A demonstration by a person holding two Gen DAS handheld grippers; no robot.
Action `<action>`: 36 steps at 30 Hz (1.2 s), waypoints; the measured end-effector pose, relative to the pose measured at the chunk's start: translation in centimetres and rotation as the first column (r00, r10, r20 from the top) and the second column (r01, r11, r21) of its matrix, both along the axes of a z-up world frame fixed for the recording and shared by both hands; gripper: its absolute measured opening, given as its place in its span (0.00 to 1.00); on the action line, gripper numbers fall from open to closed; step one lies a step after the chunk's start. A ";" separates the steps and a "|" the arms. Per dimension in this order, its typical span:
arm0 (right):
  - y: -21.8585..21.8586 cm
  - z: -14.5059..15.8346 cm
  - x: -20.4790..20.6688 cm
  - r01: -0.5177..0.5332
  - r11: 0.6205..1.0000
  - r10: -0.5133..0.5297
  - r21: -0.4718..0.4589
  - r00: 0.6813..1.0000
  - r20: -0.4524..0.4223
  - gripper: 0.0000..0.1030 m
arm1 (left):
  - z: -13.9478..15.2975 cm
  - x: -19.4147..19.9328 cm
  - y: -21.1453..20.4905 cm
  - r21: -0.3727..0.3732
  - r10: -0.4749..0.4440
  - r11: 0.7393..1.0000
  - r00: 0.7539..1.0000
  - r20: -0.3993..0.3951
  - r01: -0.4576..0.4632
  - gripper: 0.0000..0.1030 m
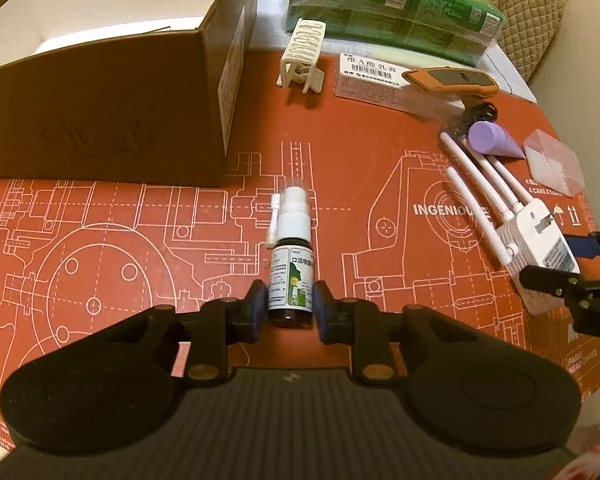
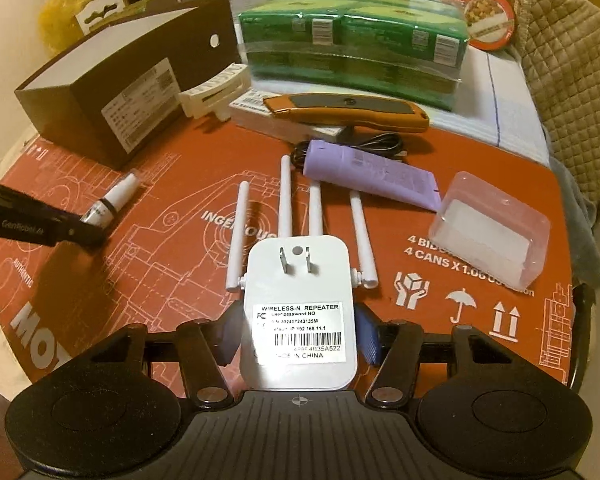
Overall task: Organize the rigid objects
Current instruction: 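Lift the spray bottle and white repeater and carry them toward the brown box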
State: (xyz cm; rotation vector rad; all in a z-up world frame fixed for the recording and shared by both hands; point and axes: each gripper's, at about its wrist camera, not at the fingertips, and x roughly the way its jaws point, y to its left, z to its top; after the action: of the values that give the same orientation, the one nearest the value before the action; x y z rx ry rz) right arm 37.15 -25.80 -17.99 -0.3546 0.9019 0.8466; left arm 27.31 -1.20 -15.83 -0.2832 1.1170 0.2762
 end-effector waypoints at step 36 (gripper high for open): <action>1.6 -0.4 -1.5 0.075 0.997 -0.074 0.012 0.993 -0.095 0.53 | -0.1 -1.2 -0.6 0.080 -0.070 0.994 0.998 -0.002 0.070 0.19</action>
State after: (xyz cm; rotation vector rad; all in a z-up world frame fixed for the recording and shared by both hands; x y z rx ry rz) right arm 35.66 -24.23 -18.38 -0.2673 0.9899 0.8063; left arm 26.14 -1.77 -15.94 -0.1722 1.1099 0.2577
